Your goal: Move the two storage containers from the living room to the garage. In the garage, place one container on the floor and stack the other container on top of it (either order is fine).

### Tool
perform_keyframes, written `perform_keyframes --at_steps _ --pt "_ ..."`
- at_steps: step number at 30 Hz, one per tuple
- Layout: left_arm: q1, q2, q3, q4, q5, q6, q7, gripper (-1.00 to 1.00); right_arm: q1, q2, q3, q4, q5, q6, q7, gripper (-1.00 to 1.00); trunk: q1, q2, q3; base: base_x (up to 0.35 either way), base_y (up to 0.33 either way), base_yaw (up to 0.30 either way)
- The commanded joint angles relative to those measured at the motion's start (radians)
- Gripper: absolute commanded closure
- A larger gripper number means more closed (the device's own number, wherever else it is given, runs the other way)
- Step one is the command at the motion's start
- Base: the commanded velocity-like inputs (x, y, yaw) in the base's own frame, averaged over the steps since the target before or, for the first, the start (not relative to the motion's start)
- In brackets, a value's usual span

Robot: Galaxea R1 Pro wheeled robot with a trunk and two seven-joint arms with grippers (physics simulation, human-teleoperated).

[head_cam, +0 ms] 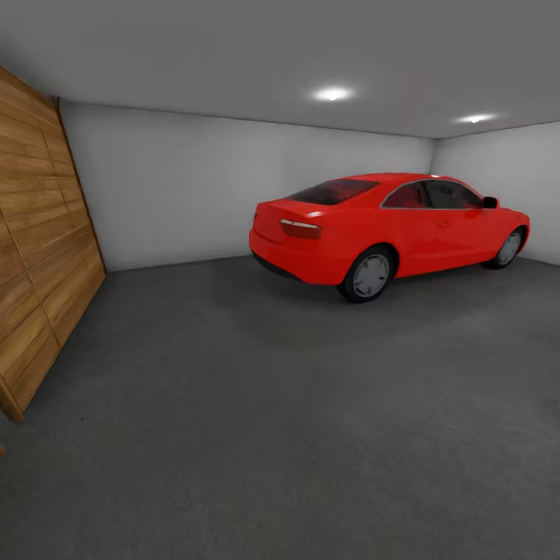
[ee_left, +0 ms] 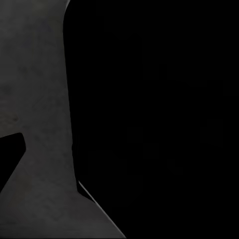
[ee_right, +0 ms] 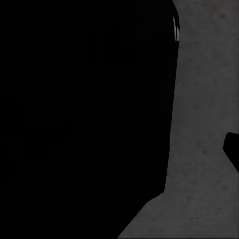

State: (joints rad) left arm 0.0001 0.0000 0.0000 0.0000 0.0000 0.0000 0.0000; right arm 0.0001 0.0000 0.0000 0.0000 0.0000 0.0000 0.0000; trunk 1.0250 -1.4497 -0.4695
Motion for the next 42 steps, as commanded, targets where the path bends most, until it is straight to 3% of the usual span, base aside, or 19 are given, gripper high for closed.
perform_keyframes --at_steps 1,7,17,42 --pt "0.0 0.0 0.0 0.0 0.0 0.0 0.0 -1.0 0.0 0.0 0.0 0.0 0.0 0.0 0.0 -1.0 0.0 0.0 0.0 0.0 0.0 0.0" --pt "-0.002 -0.009 0.012 -0.002 0.007 -0.002 -0.002 -1.0 -0.002 -0.005 0.006 0.002 0.013 -0.003 -0.002 -1.0 0.0 0.0 0.0 0.0 0.0 0.0" --pt "-0.002 -0.012 0.014 -0.024 0.06 -0.017 -0.002 -1.0 -0.002 -0.006 0.004 0.002 0.015 -0.041 -0.002 -1.0 0.0 0.0 0.0 0.0 0.0 0.0" --pt "-0.002 -0.012 0.014 -0.025 0.061 -0.018 -0.002 -1.0 -0.002 -0.005 0.003 0.002 0.012 -0.048 -0.002 -1.0 0.0 0.0 0.0 0.0 0.0 -0.226"
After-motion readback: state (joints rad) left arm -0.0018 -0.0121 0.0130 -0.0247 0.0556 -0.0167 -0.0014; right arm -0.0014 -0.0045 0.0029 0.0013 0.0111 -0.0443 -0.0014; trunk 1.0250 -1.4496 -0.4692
